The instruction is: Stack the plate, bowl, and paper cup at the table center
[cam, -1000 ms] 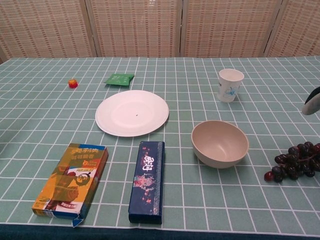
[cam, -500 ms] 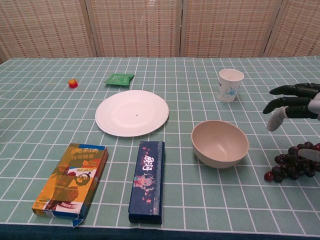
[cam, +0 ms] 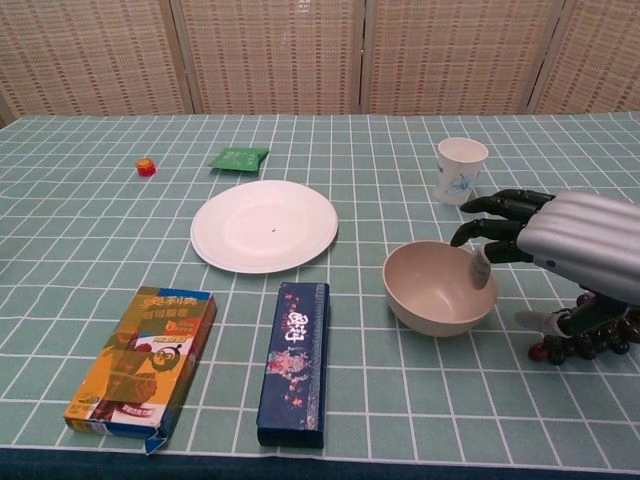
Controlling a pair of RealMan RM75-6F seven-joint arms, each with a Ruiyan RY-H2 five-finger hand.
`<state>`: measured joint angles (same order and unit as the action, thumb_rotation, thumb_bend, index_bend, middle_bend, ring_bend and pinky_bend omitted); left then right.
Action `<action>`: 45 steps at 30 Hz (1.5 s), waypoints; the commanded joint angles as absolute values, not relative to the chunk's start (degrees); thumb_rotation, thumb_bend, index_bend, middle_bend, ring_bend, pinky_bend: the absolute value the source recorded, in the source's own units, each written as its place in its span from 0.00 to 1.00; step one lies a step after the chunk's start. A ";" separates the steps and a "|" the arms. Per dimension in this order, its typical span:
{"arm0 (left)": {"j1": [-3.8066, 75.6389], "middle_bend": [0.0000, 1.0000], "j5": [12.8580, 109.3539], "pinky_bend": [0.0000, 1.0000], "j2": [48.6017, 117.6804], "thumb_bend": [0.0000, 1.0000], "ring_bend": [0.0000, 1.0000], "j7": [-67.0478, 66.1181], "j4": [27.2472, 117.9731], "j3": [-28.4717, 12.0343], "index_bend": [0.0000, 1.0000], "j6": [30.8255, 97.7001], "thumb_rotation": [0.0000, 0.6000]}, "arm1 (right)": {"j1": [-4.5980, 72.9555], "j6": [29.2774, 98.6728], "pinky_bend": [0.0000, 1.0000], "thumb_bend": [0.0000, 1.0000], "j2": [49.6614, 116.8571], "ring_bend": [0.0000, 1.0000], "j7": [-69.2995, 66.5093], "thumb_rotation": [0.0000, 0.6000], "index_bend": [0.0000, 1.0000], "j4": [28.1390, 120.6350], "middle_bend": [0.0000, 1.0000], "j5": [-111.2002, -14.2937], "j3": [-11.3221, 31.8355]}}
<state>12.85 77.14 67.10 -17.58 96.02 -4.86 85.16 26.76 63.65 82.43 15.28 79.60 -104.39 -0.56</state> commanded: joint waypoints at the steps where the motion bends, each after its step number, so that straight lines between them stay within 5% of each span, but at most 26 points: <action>1: 12.77 0.34 77.20 0.49 67.11 0.11 0.36 -17.38 95.94 -4.92 0.18 84.91 1.00 | 27.50 63.38 0.07 0.28 83.58 0.01 15.23 1.00 0.40 78.56 0.18 -104.39 -0.81; 30: 11.65 0.33 77.70 0.49 67.45 0.11 0.36 -14.83 94.33 -5.89 0.17 83.97 1.00 | 30.76 67.47 0.07 0.40 88.83 0.11 12.46 1.00 0.61 71.66 0.28 -104.63 -2.33; 45: 11.44 0.33 78.67 0.49 66.79 0.11 0.36 -15.48 95.11 -6.20 0.17 84.23 1.00 | 43.36 52.54 0.07 0.40 82.46 0.11 13.55 1.00 0.61 82.98 0.28 -95.00 8.19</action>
<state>11.45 78.64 66.82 -15.45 95.08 -6.20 84.21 41.50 54.77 83.06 13.08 82.05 -96.94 6.28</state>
